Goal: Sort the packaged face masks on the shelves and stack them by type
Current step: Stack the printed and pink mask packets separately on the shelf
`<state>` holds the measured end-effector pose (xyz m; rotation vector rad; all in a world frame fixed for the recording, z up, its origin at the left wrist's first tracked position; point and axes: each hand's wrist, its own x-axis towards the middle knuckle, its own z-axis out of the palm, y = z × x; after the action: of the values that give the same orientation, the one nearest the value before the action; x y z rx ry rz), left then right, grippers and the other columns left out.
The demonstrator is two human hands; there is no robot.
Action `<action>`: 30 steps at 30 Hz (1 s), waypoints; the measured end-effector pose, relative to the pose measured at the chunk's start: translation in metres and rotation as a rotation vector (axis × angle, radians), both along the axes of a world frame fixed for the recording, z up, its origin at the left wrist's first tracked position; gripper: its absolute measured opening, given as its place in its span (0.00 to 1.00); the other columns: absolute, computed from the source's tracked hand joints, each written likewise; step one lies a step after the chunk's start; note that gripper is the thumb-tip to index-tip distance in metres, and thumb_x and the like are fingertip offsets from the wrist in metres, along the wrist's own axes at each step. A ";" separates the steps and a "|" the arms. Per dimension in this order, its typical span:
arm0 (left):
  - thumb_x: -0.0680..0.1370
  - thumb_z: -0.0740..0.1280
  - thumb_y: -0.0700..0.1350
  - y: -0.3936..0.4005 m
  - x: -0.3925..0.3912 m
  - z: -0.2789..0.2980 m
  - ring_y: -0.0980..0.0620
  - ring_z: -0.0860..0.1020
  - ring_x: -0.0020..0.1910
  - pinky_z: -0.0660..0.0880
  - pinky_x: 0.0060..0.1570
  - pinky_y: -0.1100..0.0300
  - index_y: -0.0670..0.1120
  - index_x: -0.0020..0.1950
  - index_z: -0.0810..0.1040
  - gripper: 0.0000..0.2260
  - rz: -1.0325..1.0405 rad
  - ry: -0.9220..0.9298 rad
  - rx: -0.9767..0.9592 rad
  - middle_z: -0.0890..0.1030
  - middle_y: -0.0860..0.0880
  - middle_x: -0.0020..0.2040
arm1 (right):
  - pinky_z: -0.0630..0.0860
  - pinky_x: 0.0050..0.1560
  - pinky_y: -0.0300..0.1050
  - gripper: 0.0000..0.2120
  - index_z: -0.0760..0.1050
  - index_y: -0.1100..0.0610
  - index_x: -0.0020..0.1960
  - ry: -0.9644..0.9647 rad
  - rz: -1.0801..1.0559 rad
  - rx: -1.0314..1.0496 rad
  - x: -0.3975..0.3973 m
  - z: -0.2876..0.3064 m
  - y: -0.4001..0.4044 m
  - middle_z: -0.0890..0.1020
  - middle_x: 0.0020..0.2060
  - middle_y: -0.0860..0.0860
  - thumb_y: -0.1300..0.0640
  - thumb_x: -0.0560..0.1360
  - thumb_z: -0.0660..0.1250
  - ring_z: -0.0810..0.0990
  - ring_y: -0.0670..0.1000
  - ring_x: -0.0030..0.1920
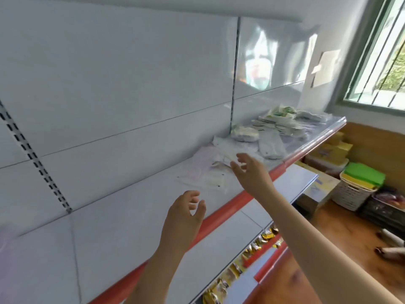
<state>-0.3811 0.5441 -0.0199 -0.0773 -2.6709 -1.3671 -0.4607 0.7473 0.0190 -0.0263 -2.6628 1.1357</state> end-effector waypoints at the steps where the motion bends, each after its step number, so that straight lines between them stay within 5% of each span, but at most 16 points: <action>1: 0.81 0.66 0.50 0.008 -0.013 -0.002 0.58 0.80 0.52 0.78 0.56 0.57 0.52 0.63 0.77 0.11 0.015 -0.001 -0.013 0.81 0.54 0.56 | 0.75 0.58 0.48 0.22 0.70 0.56 0.71 -0.015 -0.002 0.013 -0.006 -0.005 0.013 0.78 0.63 0.53 0.47 0.80 0.64 0.79 0.53 0.58; 8: 0.79 0.69 0.48 0.019 -0.122 -0.010 0.52 0.80 0.50 0.74 0.50 0.58 0.48 0.62 0.78 0.12 0.206 0.046 -0.162 0.81 0.51 0.54 | 0.73 0.56 0.43 0.21 0.71 0.55 0.70 -0.067 0.116 0.079 -0.074 -0.042 0.030 0.78 0.63 0.51 0.51 0.80 0.65 0.79 0.52 0.57; 15: 0.78 0.69 0.58 0.038 -0.233 -0.034 0.40 0.74 0.66 0.73 0.60 0.49 0.42 0.70 0.71 0.27 0.273 -0.122 -0.337 0.76 0.41 0.66 | 0.72 0.58 0.43 0.18 0.73 0.52 0.68 -0.065 0.028 0.066 -0.145 -0.064 0.047 0.78 0.61 0.49 0.54 0.79 0.66 0.76 0.50 0.61; 21: 0.76 0.69 0.63 0.054 -0.254 -0.029 0.39 0.69 0.68 0.67 0.63 0.48 0.46 0.75 0.65 0.34 0.394 -0.223 -0.603 0.72 0.41 0.68 | 0.67 0.65 0.51 0.33 0.64 0.52 0.73 -0.206 -0.090 0.489 -0.183 -0.058 0.074 0.71 0.68 0.51 0.34 0.75 0.64 0.70 0.56 0.67; 25: 0.77 0.71 0.53 0.076 -0.246 -0.014 0.40 0.69 0.68 0.67 0.64 0.47 0.47 0.74 0.70 0.27 0.457 -0.037 -0.392 0.74 0.43 0.68 | 0.75 0.51 0.47 0.20 0.73 0.49 0.60 -0.204 -0.001 0.406 -0.207 -0.062 0.084 0.78 0.55 0.47 0.39 0.75 0.68 0.78 0.51 0.53; 27: 0.78 0.71 0.48 0.092 -0.238 -0.008 0.47 0.75 0.64 0.70 0.63 0.52 0.48 0.69 0.75 0.20 0.415 0.045 -0.205 0.78 0.48 0.63 | 0.73 0.36 0.43 0.08 0.75 0.48 0.51 -0.158 0.036 0.355 -0.213 -0.062 0.091 0.79 0.46 0.45 0.45 0.77 0.68 0.79 0.48 0.41; 30: 0.80 0.68 0.50 0.121 -0.225 0.002 0.63 0.80 0.50 0.77 0.56 0.61 0.53 0.59 0.81 0.08 0.343 -0.074 0.061 0.84 0.58 0.51 | 0.67 0.29 0.39 0.07 0.77 0.48 0.43 -0.066 0.071 0.270 -0.211 -0.057 0.103 0.78 0.38 0.43 0.47 0.78 0.67 0.75 0.42 0.34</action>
<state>-0.6059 0.6650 -0.0182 0.4246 -2.5409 -1.3575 -0.6720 0.8506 -0.0378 0.0814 -2.8738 0.7972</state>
